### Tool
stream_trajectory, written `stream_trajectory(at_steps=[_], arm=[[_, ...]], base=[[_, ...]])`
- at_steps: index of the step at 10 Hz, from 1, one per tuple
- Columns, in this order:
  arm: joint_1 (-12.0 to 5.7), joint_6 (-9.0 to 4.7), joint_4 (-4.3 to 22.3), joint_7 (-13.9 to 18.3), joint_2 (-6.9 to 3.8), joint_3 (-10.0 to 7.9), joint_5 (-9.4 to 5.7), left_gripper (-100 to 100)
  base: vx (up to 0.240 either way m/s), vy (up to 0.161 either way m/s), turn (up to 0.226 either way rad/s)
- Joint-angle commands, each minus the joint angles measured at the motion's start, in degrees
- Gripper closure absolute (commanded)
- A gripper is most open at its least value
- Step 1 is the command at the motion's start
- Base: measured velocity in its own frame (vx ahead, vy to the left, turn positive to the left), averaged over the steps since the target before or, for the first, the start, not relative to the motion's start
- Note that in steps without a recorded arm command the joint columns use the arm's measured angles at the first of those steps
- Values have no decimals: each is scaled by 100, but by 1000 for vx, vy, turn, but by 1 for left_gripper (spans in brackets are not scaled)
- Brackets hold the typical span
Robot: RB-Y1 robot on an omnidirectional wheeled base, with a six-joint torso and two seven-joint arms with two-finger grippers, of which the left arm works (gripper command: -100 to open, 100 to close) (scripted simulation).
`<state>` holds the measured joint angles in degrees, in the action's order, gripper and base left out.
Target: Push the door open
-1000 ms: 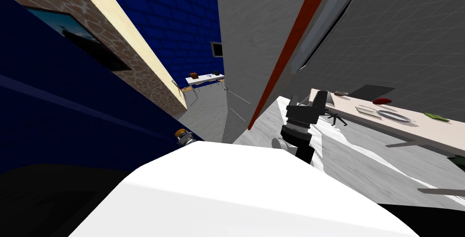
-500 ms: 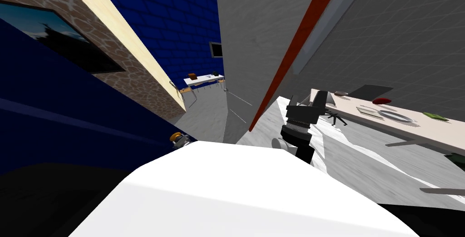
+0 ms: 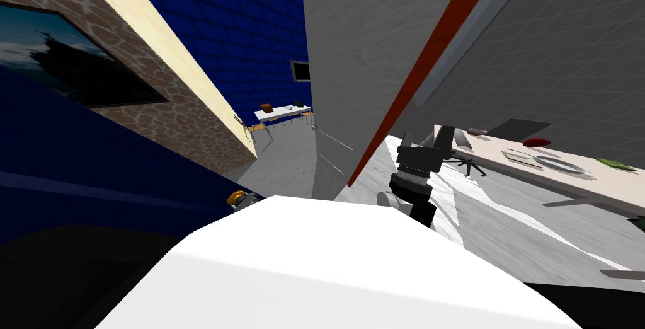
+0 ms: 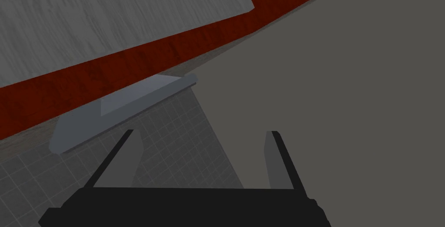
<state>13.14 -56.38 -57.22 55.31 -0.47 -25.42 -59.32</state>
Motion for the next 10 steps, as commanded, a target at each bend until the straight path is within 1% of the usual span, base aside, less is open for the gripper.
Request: stream_trajectory(at_steps=[1,2,4,5,8,10], arm=[[22,-22,5,-9,-66,-72,-69,100],[29,-28,7,-12,-82,-94,-90,100],[60,-59,14,-24,-147,-195,-186,100],[69,-68,16,-28,-163,-224,-215,100],[132,-129,31,-54,-238,-429,-410,100],[178,-175,41,-73,-261,-580,-555,100]], base=[[48,118,33],[97,143,11],[119,172,46],[106,184,36],[135,187,41],[170,192,104]])
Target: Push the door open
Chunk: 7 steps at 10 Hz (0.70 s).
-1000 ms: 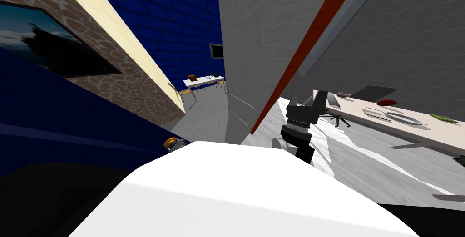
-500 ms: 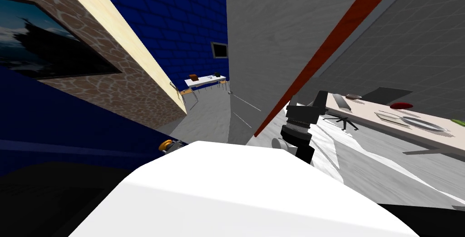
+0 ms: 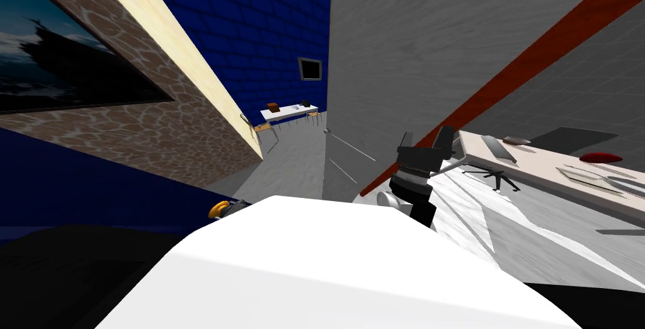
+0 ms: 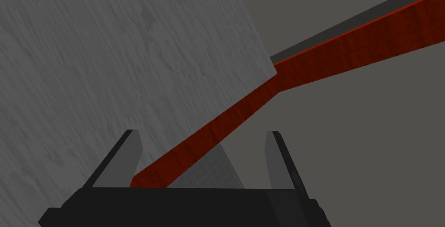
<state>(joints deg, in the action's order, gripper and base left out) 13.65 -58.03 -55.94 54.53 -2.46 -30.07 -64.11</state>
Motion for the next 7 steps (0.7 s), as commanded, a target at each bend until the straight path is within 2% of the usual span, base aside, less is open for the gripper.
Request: stream_trajectory(at_steps=[1,2,3,7], arm=[[151,-33,-82,-4,-63,-192,-149,100],[151,-33,-82,-4,-63,-192,-149,100],[186,-68,-74,-19,-54,-306,-259,100],[260,-141,-56,-49,16,-549,-491,100]], base=[[192,156,41],[115,115,35],[128,157,66],[150,163,67]])
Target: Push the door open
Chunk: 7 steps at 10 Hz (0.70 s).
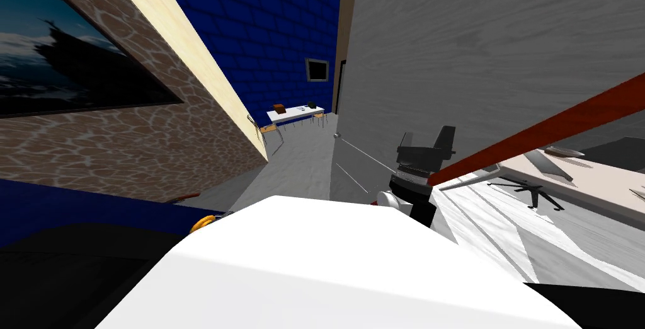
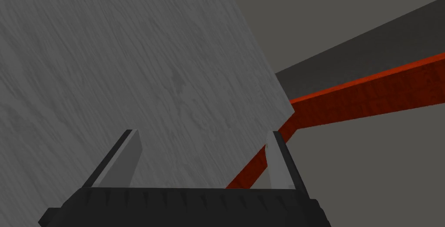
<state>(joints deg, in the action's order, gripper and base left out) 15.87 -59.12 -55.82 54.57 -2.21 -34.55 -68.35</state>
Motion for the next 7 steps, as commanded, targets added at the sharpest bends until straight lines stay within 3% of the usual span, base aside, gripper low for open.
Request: stream_trajectory(at_steps=[1,5,6,7], arm=[[47,-41,-66,-57,4,-131,-96,100],[105,-98,-52,-81,133,-319,-276,100],[103,-65,-71,-103,135,-291,-262,100],[146,-119,-53,-103,28,-390,-366,100]], base=[[127,164,48],[119,170,50],[40,78,20],[70,128,44]])
